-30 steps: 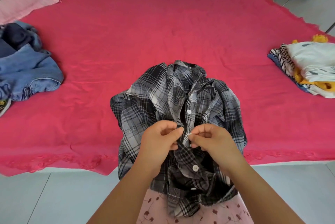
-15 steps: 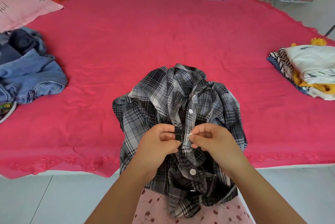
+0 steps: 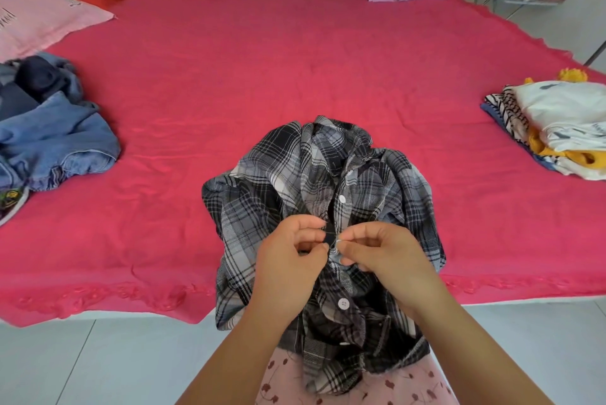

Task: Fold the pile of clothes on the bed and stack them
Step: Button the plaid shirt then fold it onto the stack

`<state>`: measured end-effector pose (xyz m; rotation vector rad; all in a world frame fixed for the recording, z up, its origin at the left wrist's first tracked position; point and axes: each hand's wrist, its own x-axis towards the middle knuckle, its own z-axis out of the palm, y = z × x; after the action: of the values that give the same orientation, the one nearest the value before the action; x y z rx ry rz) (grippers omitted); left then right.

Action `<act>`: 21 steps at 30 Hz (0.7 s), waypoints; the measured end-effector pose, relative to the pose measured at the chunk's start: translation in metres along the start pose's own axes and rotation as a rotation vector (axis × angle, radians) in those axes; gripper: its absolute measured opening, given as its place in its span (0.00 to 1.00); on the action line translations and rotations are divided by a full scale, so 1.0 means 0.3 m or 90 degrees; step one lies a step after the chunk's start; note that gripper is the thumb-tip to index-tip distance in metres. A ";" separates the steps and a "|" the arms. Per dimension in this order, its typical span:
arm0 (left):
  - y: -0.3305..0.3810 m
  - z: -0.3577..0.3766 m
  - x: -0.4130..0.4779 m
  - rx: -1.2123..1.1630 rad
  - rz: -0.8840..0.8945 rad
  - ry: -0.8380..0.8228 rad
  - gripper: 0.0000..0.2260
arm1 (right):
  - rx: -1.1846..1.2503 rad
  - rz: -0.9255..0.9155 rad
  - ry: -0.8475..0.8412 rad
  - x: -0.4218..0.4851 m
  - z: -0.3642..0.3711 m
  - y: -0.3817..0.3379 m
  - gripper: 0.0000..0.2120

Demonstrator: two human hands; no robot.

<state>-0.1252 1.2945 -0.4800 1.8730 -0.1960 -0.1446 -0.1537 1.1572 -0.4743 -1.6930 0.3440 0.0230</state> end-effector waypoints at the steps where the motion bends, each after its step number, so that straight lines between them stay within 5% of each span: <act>1: 0.002 0.001 -0.003 0.001 0.006 -0.002 0.14 | -0.007 0.003 0.004 0.000 -0.001 0.001 0.03; 6: -0.008 0.007 -0.014 -0.018 0.007 0.004 0.16 | -0.149 -0.008 0.015 0.004 0.010 0.011 0.09; 21: -0.043 0.018 -0.020 0.074 0.048 0.006 0.19 | 0.029 0.064 -0.008 0.001 0.002 0.024 0.03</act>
<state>-0.1314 1.2946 -0.4940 1.9780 -0.2738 -0.0747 -0.1549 1.1571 -0.4816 -1.6294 0.4166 0.0996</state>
